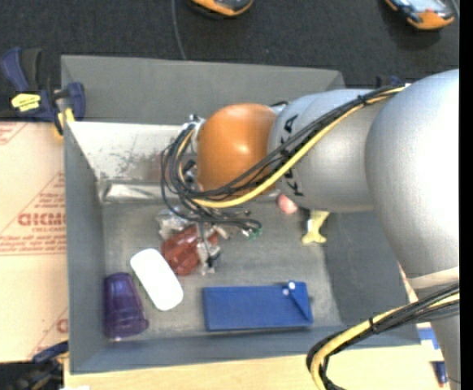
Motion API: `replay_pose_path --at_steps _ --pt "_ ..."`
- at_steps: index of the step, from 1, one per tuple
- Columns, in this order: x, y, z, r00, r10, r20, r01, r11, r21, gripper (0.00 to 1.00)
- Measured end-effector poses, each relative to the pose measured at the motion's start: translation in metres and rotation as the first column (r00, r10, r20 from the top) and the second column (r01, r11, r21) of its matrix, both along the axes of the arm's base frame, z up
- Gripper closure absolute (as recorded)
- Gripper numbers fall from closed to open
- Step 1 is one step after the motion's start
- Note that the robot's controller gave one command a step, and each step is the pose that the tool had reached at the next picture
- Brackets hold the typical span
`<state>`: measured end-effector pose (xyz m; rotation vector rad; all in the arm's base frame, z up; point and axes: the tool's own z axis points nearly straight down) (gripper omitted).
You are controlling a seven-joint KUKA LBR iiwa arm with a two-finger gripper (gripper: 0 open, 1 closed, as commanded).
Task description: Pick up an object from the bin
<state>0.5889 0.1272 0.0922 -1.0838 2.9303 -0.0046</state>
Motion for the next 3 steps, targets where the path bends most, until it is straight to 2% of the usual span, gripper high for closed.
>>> replay_pose_path --at_steps 1,2,3 --pt "0.0 0.0 0.0 1.0 -0.001 0.0 0.001 1.0 0.0 1.0" --pt "0.008 0.0 0.054 1.0 -0.02 -0.004 0.02 1.0 -0.001 1.0" --pt "0.012 0.001 0.13 1.0 0.011 -0.004 -0.011 1.0 -0.001 1.0"
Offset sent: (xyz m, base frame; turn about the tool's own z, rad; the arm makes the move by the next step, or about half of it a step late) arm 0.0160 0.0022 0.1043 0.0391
